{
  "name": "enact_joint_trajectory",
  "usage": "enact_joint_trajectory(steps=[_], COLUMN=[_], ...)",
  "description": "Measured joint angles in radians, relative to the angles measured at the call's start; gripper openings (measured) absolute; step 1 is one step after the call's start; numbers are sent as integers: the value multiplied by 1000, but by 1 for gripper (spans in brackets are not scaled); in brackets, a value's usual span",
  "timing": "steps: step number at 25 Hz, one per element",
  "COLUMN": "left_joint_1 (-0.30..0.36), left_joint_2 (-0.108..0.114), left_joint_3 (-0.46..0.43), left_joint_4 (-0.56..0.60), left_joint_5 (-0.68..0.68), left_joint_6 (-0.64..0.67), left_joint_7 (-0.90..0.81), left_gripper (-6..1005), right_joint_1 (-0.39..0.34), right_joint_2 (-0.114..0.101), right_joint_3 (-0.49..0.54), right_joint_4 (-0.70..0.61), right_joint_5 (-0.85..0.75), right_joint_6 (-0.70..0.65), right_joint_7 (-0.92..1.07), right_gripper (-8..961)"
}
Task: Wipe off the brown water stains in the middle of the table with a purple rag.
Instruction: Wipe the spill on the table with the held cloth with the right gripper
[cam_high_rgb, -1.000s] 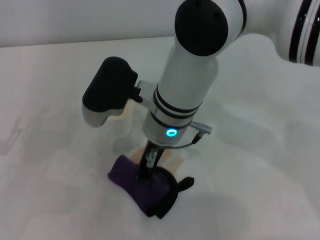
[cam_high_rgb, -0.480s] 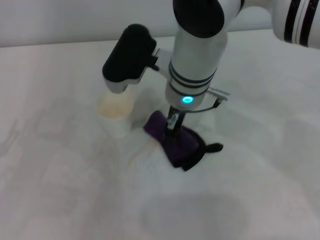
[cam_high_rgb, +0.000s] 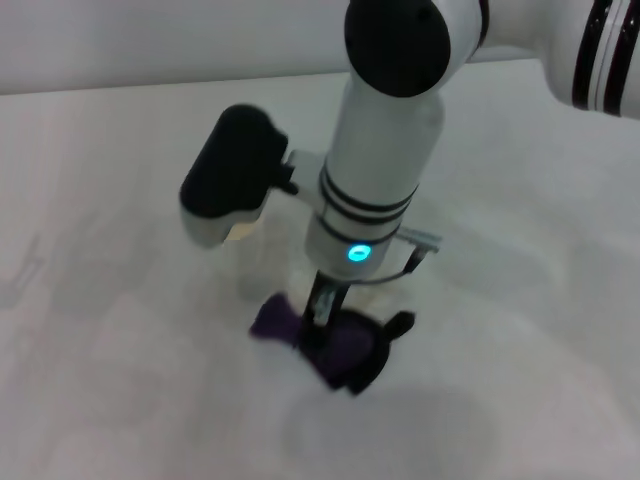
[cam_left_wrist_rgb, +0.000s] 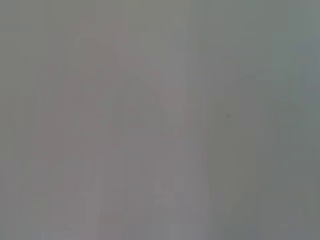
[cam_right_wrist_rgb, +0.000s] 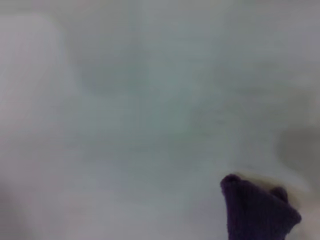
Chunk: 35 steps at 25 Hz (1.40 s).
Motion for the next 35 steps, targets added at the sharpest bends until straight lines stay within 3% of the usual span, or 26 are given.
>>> enact_joint_trajectory(steps=[7,12,18,25,29,35], left_joint_1=[-2,-2,6,9,11,17], left_joint_2=[0,0,0,0,0,0], left_joint_3=[0,0,0,0,0,0], left_joint_4=[0,0,0,0,8,14], left_joint_5=[2,4,5,5,6,7], left_joint_6=[0,0,2,7,10,12], left_joint_7=[0,1,1,2,2,2], left_gripper=[892,892,892,892,892,892], right_joint_1=[1,16,47,61,53,51], right_joint_2=[0,0,0,0,0,0], right_joint_3=[-40,-72,-68,-47,31,69], right_joint_4=[-16,26,141,158,166,164], right_joint_5=[193,194,108,-58,-224,-321], right_joint_6=[-45,-105,-149,-127,-77,-46], right_joint_7=[-124,-100,-9,95,154,184], right_gripper=[88,88,88,88,86,83])
